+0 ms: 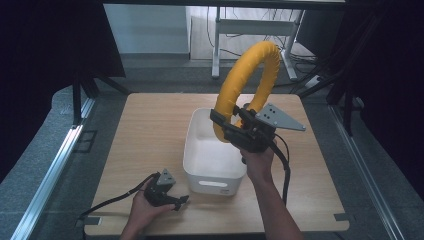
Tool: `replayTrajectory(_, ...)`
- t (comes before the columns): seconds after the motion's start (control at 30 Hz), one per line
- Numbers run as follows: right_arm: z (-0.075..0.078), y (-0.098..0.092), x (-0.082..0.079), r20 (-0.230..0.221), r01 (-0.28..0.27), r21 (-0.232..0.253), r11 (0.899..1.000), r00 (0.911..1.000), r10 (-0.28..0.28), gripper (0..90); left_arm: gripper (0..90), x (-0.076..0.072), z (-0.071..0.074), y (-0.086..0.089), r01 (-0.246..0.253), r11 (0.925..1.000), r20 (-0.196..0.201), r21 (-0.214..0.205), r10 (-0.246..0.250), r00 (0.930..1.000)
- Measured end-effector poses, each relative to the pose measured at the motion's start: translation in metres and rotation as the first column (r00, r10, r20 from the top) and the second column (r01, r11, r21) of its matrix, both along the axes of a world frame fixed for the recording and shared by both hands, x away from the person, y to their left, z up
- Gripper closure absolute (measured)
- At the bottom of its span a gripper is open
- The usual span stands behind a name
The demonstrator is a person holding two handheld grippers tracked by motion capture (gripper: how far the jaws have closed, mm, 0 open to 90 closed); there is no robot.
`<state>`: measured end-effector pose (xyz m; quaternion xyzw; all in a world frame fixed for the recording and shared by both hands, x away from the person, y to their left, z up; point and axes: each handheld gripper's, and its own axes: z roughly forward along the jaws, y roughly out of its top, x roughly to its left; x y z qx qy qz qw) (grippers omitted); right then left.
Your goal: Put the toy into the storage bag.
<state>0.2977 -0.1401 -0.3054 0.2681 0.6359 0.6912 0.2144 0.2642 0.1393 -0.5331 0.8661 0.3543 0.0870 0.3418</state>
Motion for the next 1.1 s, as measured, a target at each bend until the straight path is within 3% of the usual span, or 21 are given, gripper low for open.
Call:
replayTrajectory(0.6,-0.009,0.016,-0.002,-0.012,0.005,0.02,1.0,0.9999,-0.005,48.6,17.0,0.0,-0.001,0.0,0.004,1.0,-0.002,0.001,-0.004,1.0)
replayTrajectory(1.1,-0.034,0.045,-0.007,-0.031,0.018,0.039,0.999,0.9994,-0.017,48.4,17.0,0.001,0.0,0.001,0.017,0.9998,-0.002,0.009,-0.017,0.9999)
